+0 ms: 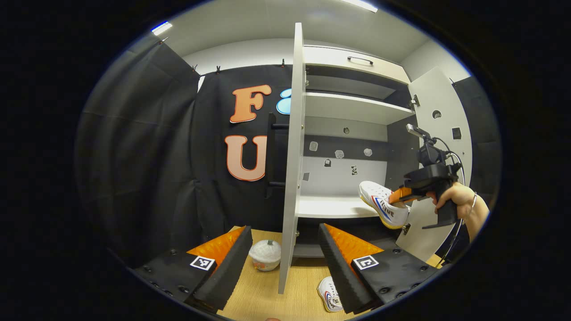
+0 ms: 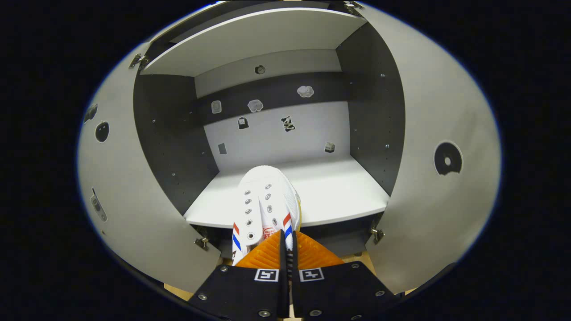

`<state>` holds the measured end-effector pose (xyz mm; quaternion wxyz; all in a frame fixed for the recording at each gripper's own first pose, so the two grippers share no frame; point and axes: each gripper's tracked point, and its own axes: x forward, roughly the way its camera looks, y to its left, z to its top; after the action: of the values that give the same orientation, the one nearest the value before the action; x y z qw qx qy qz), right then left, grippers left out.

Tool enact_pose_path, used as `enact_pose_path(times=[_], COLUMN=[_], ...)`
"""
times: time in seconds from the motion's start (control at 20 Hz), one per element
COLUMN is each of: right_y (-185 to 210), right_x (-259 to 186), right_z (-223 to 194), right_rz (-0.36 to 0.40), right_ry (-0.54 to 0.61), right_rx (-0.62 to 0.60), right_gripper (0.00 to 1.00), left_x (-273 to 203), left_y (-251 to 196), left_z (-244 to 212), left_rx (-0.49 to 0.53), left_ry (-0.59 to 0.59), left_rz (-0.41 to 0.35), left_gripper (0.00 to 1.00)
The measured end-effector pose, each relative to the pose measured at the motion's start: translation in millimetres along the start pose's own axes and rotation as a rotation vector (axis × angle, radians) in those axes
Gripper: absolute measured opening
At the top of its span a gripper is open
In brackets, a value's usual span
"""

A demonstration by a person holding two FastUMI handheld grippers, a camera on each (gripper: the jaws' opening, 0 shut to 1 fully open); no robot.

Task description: Grab one shoe with the right hand and put it into the shoe cabinet, grab the other shoe with the left hand and put it into the shoe cabinet; then close the right door with the right hand and the left door with the left hand.

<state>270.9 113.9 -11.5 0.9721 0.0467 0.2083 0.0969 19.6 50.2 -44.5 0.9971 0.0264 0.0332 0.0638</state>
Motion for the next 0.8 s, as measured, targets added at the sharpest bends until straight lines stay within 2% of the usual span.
enact_pose_path(times=[0.2,0.4,0.55,0.65,0.7,0.8], right_y=[-2,-16,-31,-34,-36,-42], right_x=[45,92,124,143,150,162], right_z=[31,46,46,41,38,29], right_rz=[-0.007,-0.048,-0.085,-0.083,-0.083,-0.102], right_ry=[0.025,0.054,0.098,0.130,0.146,0.174], right_rx=[0.023,0.043,0.063,0.091,0.102,0.100], right_gripper=[0.02,0.02,0.02,0.02,0.02,0.02], left_x=[3,9,9,11,11,12], left_y=[10,16,16,17,16,16], left_z=[0,0,-1,-1,-1,-3], left_rx=[0.002,0.014,0.020,0.022,0.022,0.025], left_ry=[-0.007,-0.002,0.002,0.003,0.005,0.012], left_rz=[0.027,0.040,0.049,0.054,0.054,0.057], left_gripper=[0.97,0.96,0.97,0.94,0.97,0.96])
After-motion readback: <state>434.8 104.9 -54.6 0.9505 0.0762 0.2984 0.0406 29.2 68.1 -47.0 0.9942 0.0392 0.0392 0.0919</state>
